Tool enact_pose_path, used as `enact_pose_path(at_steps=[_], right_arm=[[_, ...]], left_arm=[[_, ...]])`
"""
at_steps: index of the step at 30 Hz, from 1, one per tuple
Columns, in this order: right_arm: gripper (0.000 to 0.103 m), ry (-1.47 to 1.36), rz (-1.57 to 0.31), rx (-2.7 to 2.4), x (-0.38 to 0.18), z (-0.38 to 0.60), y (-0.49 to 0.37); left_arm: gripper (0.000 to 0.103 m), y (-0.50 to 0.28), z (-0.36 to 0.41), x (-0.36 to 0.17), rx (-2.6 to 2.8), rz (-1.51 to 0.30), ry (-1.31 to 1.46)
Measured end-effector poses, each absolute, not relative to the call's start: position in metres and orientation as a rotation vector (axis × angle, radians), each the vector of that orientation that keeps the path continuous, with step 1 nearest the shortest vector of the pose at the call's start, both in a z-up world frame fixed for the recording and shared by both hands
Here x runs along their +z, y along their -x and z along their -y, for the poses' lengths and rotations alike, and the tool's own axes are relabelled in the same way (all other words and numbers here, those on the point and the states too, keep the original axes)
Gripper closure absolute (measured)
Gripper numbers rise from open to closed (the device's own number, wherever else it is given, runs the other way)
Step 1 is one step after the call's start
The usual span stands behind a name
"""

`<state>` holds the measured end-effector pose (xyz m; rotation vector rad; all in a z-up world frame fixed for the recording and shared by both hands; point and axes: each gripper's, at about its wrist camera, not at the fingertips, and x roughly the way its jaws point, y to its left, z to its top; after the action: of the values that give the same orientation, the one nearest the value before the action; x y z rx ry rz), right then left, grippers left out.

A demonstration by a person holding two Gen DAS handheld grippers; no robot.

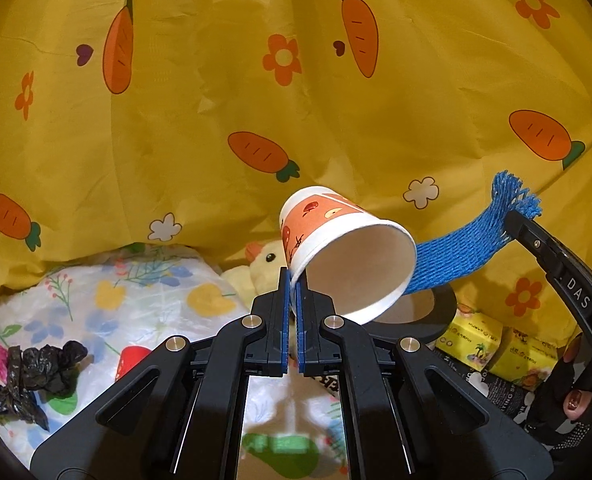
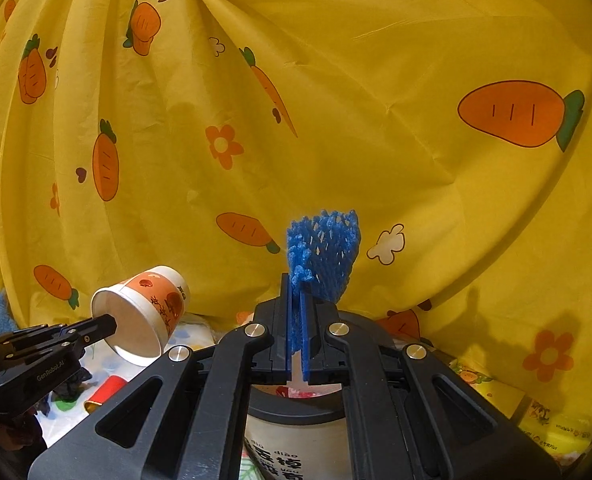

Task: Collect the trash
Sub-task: 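Carry the blue net and paper cup over the white bin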

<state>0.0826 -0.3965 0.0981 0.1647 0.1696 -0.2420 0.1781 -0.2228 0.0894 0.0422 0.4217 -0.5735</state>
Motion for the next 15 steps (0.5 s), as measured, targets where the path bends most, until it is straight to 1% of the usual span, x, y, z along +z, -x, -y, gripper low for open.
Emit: enact_pose_path(at_steps=[15], right_arm=[[0.099, -0.151, -0.248, -0.275, 0.072, 0.414, -0.111]], left_arm=[[0.101, -0.221, 0.291, 0.061, -0.723, -0.487, -0.045]])
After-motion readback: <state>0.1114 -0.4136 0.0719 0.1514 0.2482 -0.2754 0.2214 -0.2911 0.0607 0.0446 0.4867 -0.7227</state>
